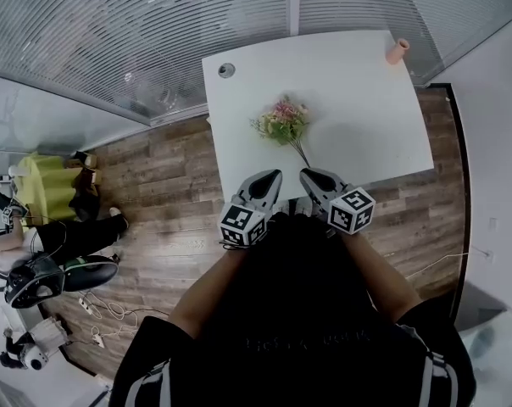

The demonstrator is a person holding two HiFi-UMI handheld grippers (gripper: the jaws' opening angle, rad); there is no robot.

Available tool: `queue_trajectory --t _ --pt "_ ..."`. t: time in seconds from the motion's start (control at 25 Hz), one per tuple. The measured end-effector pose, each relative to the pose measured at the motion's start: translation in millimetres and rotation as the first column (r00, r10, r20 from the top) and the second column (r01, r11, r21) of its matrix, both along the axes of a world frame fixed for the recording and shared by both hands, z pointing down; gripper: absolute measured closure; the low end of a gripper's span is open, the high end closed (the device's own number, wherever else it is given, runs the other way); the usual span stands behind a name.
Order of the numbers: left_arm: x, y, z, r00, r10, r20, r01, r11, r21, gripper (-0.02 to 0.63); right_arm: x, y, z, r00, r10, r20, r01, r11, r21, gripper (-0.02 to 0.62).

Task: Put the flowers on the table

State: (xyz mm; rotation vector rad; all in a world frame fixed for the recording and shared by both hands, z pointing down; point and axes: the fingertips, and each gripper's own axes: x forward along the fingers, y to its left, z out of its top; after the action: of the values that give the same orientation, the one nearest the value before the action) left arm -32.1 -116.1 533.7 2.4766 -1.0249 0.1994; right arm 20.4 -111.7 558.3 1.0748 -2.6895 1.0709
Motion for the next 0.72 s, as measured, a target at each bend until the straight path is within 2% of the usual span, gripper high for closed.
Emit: queue_trajectory --t 0.16,0.48,0.72 --pt "7 0 -18 0.999 0.044 0.011 -0.044 0.997 0.062 0.588 2 -2 -28 1.0 0.02 0.007 -0.021 0.997 0.069 0.56" --pt "10 -7 -49 0.999 0.037 -0.031 -0.034 0.995 0.092 0.588 7 -6 -71 0.999 0.023 0.033 -0.028 0.983 0.179 0.56" --pt "9 -10 -74 0.999 0.047 -0.023 -0.043 0.985 0.169 0.588 4 -4 -102 0.999 0.024 0.023 -0.029 0.962 0.271 0.56"
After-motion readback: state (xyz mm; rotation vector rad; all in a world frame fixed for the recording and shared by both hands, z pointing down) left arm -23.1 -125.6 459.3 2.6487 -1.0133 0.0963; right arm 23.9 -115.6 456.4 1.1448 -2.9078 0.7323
